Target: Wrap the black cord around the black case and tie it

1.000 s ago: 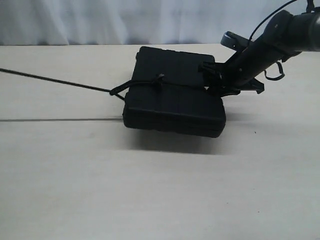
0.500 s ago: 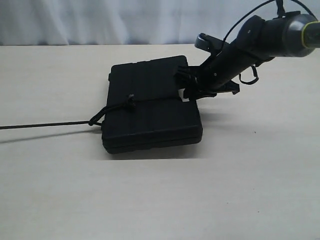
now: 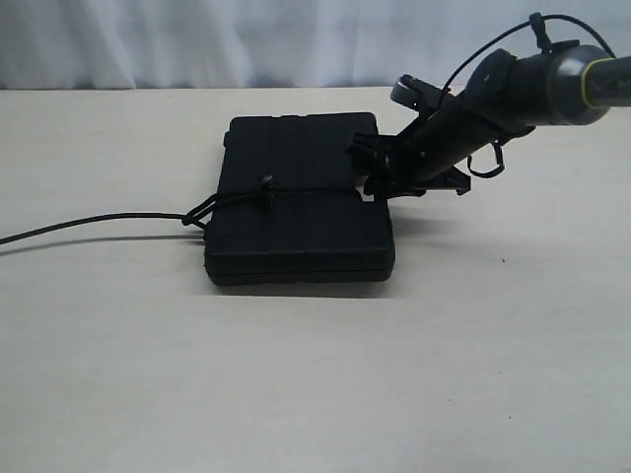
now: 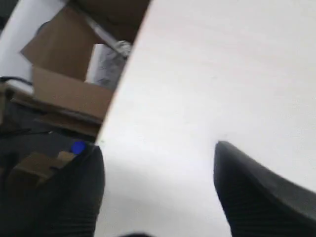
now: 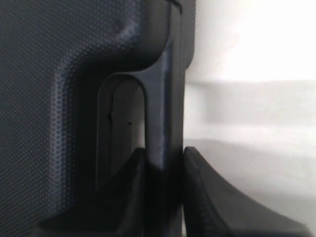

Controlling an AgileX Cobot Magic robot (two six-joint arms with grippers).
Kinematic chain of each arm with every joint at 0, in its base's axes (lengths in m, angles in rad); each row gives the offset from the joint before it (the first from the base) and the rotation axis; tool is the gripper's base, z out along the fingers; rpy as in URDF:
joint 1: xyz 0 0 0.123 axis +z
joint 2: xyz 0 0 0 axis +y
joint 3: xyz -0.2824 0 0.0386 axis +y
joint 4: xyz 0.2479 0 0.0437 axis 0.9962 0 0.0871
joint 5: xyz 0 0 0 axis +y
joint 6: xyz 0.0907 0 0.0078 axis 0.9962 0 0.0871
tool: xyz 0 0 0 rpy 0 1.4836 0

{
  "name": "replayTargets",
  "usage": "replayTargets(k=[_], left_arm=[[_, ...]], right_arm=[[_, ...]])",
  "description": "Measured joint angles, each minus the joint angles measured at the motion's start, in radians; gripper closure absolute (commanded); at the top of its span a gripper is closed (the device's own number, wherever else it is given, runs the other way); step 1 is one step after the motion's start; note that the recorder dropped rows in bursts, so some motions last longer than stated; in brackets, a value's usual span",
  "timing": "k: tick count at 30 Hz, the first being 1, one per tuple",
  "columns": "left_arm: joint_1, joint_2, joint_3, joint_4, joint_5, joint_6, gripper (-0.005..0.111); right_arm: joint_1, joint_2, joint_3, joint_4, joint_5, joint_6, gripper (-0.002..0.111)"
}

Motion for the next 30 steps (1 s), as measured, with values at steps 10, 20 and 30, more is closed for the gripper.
replayTargets(k=[10,20,30], left_arm=[[-0.410,0.000,-0.065,-0.036,0.137,0.127,0.107],[-0.776,0.000,-0.077,0.206,0.185,-0.006,0.107],[-0.926,-0.014,-0.143,0.314,0.504,-0.308,0.107]], right_arm=[[-0.025,0.000,-0.040,-0.052,0.059,-0.086,0.042],[-0.076,-0.005,-0.315,-0.557,0.551,0.005,0.104],[-0.085,-0.133,-0.175,-0.577,0.527,0.005,0.104]])
